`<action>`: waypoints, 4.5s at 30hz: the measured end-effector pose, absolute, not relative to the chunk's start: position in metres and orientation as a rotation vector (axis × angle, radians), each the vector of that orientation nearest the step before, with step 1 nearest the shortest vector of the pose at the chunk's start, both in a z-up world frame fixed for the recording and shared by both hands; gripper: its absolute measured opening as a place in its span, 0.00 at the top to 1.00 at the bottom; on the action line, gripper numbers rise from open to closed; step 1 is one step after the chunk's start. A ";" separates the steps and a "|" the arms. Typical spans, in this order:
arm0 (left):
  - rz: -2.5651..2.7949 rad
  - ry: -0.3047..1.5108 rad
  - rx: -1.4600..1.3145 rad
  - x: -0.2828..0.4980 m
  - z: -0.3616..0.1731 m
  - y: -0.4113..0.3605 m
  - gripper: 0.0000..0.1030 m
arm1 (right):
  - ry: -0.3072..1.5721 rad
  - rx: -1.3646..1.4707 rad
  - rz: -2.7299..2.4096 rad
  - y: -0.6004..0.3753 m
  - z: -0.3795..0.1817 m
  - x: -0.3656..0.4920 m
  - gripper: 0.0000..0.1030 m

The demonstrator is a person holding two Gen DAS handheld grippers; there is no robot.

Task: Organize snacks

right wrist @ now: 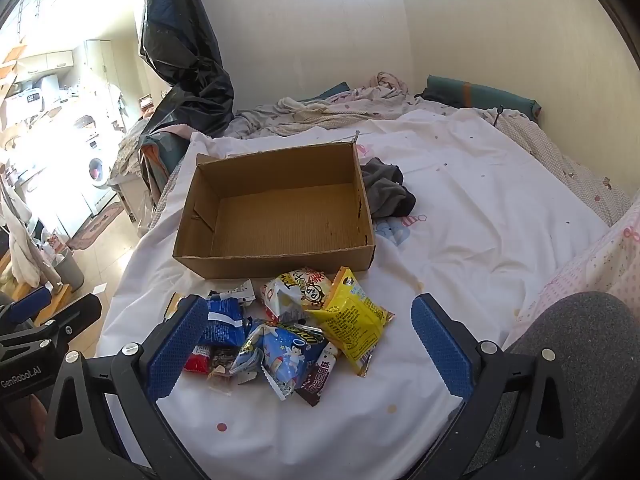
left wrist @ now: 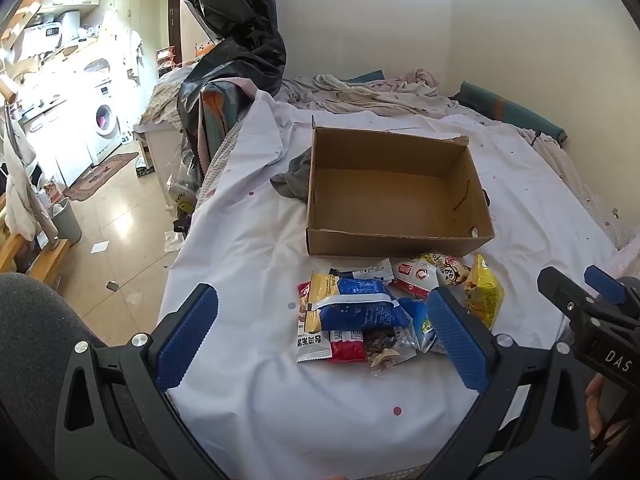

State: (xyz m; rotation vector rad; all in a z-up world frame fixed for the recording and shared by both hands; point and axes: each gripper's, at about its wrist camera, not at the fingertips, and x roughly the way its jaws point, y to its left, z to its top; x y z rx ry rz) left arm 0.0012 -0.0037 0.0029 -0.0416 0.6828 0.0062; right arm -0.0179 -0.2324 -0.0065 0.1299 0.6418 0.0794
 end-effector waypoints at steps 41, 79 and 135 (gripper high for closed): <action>0.010 0.686 -0.048 -0.001 0.000 0.000 0.00 | 0.648 0.130 0.080 -0.232 -0.008 -0.018 0.00; 0.008 0.701 -0.065 0.001 0.002 0.008 0.00 | 0.691 0.189 0.114 -0.242 -0.003 -0.009 0.00; -0.044 1.312 -0.163 0.175 -0.120 -0.017 0.00 | 1.210 0.733 0.149 -0.338 -0.104 0.123 0.35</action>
